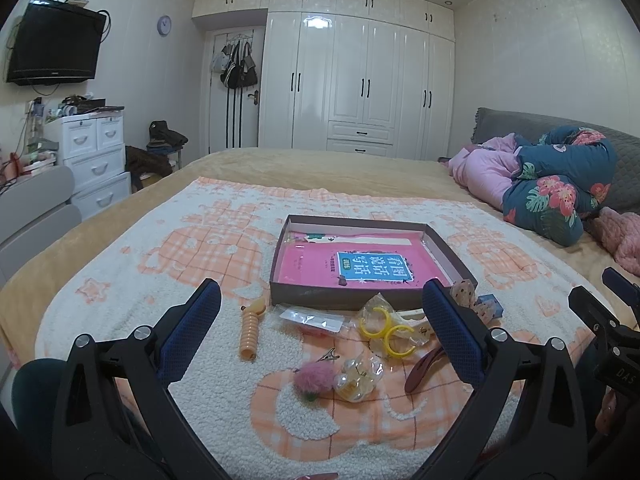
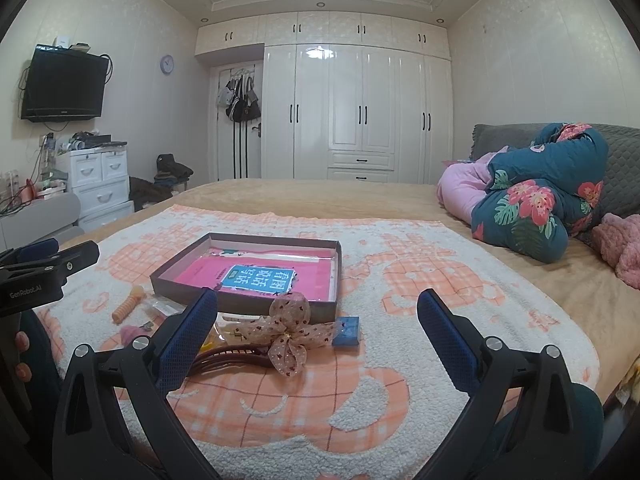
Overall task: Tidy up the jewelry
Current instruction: 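Move both tools toward the jewelry items beside the tray box, then grasp the pink pom-pom keychain with the left tool while the right tool grasps the sheer bow clip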
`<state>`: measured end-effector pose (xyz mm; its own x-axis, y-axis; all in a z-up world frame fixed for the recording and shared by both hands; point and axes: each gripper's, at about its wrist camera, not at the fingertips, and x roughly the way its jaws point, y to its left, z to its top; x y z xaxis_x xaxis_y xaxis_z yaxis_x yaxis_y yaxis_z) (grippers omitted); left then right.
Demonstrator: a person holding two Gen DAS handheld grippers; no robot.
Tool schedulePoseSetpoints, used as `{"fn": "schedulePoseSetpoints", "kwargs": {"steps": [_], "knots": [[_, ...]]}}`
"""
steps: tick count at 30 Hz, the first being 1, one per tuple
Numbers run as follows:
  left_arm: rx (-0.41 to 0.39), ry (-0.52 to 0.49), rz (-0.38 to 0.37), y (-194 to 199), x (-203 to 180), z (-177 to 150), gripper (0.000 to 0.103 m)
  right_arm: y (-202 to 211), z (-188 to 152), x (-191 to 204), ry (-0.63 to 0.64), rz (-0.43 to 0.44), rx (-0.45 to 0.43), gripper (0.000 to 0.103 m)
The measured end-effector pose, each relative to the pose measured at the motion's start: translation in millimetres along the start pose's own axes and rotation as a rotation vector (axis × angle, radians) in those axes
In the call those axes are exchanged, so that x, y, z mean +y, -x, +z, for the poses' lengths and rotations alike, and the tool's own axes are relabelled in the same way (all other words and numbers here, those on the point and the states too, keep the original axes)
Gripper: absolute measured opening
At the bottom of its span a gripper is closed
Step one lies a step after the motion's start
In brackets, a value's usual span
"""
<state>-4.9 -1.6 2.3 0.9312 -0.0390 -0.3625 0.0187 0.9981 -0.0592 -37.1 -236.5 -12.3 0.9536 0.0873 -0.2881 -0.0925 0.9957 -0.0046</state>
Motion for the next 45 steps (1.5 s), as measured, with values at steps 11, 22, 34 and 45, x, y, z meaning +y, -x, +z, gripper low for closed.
{"fn": "schedulePoseSetpoints", "kwargs": {"steps": [11,22,34,45], "knots": [[0.026,0.023,0.038,-8,12,-3,0.092,-13,0,12,0.027,0.052,0.030,0.097],[0.068,0.059,0.111,-21,31,-8,0.092,-34,-5,36,0.067,0.133,0.088,0.097],[0.148,0.090,0.126,-42,44,-17,0.092,-53,-16,55,0.101,0.180,0.141,0.097],[0.250,0.045,0.041,-66,33,-33,0.092,-91,-28,35,0.050,0.102,0.245,0.097]]}}
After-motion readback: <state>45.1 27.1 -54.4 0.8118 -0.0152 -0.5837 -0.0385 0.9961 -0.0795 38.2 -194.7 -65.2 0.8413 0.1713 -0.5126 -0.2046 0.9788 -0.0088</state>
